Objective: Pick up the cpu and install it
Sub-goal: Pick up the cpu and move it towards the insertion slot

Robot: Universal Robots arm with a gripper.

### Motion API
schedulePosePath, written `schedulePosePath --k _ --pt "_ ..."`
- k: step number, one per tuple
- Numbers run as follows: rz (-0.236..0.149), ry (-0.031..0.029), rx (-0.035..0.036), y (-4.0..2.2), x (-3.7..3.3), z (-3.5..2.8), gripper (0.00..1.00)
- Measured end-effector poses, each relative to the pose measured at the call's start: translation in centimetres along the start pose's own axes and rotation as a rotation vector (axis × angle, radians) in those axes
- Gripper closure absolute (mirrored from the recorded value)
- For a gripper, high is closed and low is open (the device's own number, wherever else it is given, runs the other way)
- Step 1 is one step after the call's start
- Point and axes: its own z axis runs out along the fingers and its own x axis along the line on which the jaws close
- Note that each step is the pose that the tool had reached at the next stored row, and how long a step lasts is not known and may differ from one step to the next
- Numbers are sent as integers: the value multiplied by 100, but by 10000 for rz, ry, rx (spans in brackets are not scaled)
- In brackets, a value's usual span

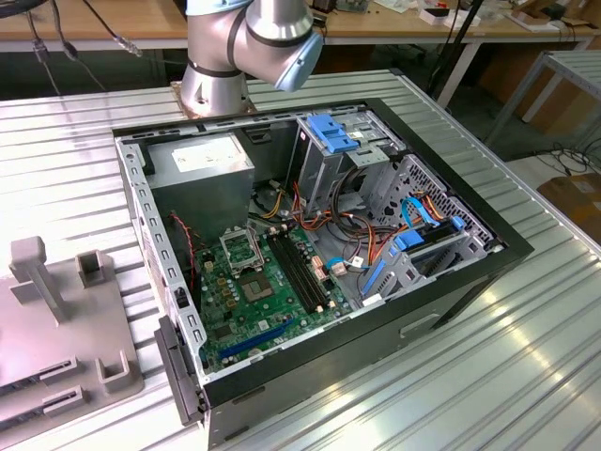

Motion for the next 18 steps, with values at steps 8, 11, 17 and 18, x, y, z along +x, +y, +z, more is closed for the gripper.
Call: schedulePosePath --k 8,11,17,18 --pt "22 0 2 1 -212 -6 53" --pt "28 0 4 2 -284 -9 53" --pt "40 -1 9 3 -470 -14 53" --pt "43 0 9 3 -500 -15 53"
